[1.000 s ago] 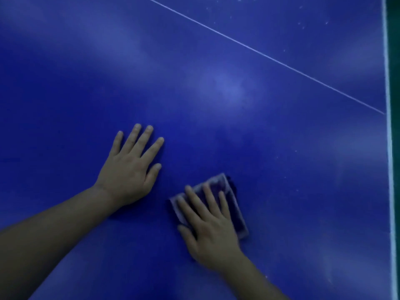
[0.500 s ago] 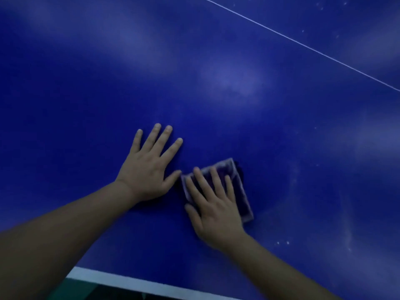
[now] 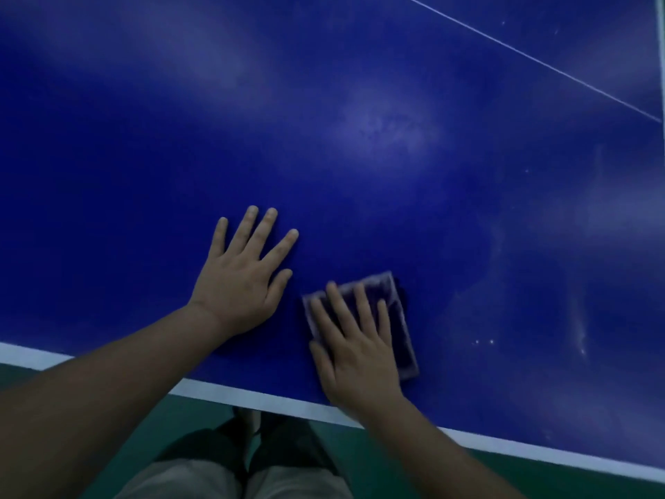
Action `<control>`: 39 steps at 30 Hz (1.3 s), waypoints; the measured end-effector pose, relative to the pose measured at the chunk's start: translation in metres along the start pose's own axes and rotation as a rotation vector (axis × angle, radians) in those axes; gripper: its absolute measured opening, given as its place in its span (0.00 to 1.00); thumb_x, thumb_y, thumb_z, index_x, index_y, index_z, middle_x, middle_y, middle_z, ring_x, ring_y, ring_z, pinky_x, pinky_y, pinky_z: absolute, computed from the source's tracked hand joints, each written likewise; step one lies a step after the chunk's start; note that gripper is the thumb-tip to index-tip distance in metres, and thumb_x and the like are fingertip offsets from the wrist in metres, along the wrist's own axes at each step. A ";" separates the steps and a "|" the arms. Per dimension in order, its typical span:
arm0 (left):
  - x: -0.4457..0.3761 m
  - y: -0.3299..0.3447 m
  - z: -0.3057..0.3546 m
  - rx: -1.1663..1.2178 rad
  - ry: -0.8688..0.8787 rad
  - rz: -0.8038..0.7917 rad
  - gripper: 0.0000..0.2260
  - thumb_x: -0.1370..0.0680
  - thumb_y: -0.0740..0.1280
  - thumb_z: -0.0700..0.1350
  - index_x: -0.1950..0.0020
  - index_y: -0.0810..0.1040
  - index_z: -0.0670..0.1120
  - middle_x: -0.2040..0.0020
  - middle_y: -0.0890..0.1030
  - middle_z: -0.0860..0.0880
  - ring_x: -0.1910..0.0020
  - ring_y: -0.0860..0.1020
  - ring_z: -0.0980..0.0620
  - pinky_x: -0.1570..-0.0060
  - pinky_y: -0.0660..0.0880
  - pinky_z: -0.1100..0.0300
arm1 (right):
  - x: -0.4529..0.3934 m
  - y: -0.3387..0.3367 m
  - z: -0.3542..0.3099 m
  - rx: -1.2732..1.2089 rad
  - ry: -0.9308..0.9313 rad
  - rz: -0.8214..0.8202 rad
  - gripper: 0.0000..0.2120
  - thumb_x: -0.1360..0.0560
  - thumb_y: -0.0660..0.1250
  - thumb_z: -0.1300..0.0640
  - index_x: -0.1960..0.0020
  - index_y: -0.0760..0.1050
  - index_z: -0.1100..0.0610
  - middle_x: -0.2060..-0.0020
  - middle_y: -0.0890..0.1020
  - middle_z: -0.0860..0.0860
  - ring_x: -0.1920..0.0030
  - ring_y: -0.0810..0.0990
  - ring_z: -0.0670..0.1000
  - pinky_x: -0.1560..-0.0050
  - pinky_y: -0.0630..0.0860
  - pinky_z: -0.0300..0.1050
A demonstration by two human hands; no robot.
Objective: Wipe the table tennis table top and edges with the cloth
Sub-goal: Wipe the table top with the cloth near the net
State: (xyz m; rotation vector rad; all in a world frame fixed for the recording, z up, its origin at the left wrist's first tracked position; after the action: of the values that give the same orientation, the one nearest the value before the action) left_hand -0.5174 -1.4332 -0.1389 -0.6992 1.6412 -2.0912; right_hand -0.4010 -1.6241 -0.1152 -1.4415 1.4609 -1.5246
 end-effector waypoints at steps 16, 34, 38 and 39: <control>0.040 0.008 0.024 -0.004 0.074 -0.014 0.30 0.20 0.48 0.64 0.20 0.57 0.54 0.19 0.53 0.43 0.20 0.46 0.39 0.26 0.46 0.34 | 0.035 0.019 -0.020 -0.077 0.258 0.102 0.30 0.20 0.52 0.39 0.20 0.50 0.40 0.19 0.50 0.43 0.19 0.45 0.54 0.22 0.41 0.60; 0.029 0.021 0.086 0.058 -0.112 0.013 0.29 0.20 0.47 0.64 0.20 0.56 0.55 0.19 0.51 0.42 0.21 0.43 0.37 0.26 0.42 0.33 | 0.105 0.025 0.081 -0.027 0.112 0.082 0.29 0.20 0.55 0.40 0.20 0.54 0.40 0.20 0.54 0.43 0.19 0.49 0.54 0.24 0.51 0.64; 0.022 0.021 0.102 0.058 -0.096 0.030 0.29 0.20 0.49 0.62 0.21 0.59 0.53 0.19 0.53 0.42 0.21 0.45 0.38 0.26 0.43 0.33 | 0.113 0.009 0.173 -0.028 0.265 0.081 0.31 0.21 0.52 0.37 0.20 0.50 0.39 0.20 0.52 0.44 0.19 0.49 0.55 0.24 0.51 0.66; 0.020 0.021 0.106 0.053 -0.081 0.030 0.28 0.20 0.49 0.62 0.21 0.59 0.53 0.19 0.52 0.42 0.20 0.46 0.39 0.26 0.43 0.33 | 0.094 0.002 0.186 -0.046 0.364 0.104 0.32 0.22 0.50 0.36 0.20 0.49 0.41 0.20 0.51 0.44 0.19 0.47 0.55 0.23 0.48 0.65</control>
State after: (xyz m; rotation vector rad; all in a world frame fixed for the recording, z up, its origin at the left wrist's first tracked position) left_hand -0.4692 -1.5322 -0.1358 -0.7278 1.5379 -2.0508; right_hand -0.2514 -1.7697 -0.1221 -1.1316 1.7611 -1.7624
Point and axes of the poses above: each hand's wrist, its own x-axis away from the middle knuckle, its own y-axis out of the palm, z = x × y, the point moved 2 cm from there along -x, towards the middle knuckle
